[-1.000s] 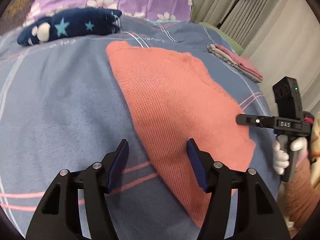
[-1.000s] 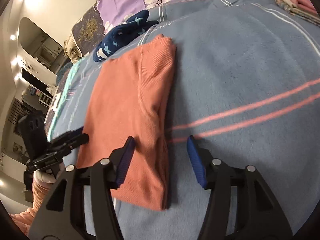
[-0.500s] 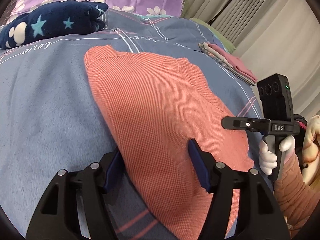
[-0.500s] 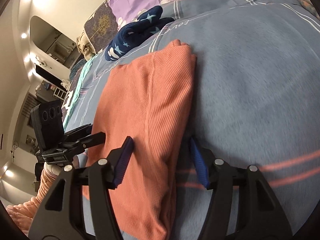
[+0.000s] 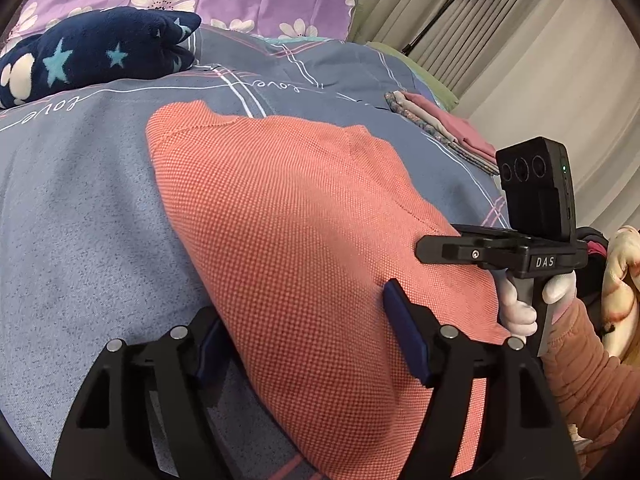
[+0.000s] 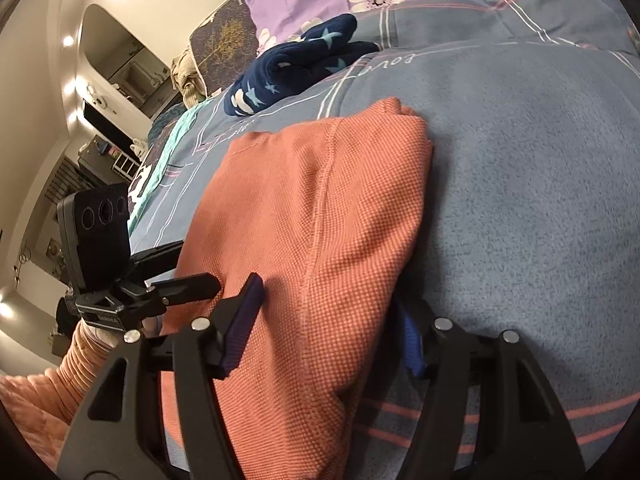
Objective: Fold small clothes
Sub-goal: 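Slide both tools under the folded shirt and grip it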
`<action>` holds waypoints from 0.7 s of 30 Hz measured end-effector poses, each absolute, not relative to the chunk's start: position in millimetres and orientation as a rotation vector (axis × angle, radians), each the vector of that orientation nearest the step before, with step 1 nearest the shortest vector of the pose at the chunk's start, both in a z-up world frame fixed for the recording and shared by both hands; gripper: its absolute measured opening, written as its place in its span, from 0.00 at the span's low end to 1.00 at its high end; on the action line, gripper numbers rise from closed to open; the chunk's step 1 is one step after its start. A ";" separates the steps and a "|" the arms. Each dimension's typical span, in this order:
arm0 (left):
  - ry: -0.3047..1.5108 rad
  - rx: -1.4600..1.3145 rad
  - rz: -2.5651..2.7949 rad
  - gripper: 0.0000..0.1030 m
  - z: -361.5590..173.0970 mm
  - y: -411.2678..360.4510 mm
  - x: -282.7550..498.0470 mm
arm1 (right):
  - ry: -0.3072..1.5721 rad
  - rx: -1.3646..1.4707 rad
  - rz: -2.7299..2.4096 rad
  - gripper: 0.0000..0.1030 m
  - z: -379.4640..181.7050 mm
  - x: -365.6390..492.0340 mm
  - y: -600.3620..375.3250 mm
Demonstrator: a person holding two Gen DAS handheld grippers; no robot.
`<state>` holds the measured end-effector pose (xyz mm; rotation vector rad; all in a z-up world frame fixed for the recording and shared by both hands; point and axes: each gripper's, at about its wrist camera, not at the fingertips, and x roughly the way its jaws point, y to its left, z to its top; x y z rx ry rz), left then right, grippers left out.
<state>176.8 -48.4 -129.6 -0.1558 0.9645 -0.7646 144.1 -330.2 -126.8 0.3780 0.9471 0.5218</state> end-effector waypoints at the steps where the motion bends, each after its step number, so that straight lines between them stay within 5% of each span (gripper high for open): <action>1: 0.964 -0.158 -0.766 0.69 -129.9 -48.0 177.0 | 0.943 0.372 0.525 0.63 -126.8 144.0 -329.2; 13: 0.951 -0.189 -0.777 0.69 -131.5 -48.2 182.0 | 0.924 0.342 0.531 0.63 -126.8 157.0 -319.6; 21: 0.939 -0.156 -0.736 0.59 -130.9 -54.4 180.6 | 0.904 0.296 0.491 0.56 -126.9 159.0 -310.5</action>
